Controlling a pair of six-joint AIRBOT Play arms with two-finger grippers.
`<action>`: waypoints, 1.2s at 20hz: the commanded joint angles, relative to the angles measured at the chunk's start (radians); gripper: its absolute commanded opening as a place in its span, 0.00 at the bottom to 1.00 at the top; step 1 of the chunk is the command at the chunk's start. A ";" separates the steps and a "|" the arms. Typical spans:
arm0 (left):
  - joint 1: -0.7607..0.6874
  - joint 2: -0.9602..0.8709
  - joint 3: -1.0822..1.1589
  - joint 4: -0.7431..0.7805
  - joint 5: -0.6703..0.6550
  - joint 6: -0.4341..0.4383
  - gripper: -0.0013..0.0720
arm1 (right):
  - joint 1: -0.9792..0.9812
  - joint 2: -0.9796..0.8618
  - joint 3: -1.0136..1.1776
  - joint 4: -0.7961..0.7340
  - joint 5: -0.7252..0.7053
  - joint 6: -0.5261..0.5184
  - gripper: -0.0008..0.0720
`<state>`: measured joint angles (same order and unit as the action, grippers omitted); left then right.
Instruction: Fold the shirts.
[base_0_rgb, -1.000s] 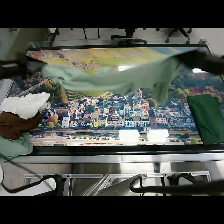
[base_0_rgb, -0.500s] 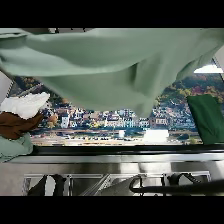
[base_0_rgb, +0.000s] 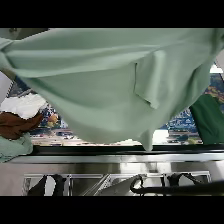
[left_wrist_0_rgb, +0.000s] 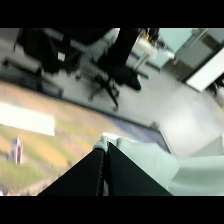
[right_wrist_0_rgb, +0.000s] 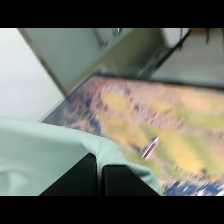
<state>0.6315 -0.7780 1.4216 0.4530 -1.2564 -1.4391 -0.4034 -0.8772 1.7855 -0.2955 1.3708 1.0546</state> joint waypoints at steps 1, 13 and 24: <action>-0.273 -0.146 -0.233 0.187 0.183 0.054 0.04 | 0.156 -0.149 -0.223 -0.003 -0.055 -0.133 0.03; -0.621 -0.888 0.043 0.323 0.605 0.080 0.85 | 0.260 -0.571 -0.288 -0.061 -0.441 -0.345 0.45; -0.481 -0.739 -0.205 0.335 0.068 0.111 0.97 | -0.049 -0.478 -0.407 -0.449 -0.031 -0.060 0.54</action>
<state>0.1699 -1.5734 1.4025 0.7952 -1.1351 -1.3487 -0.4049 -1.3605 1.4395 -0.6842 1.2549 0.9516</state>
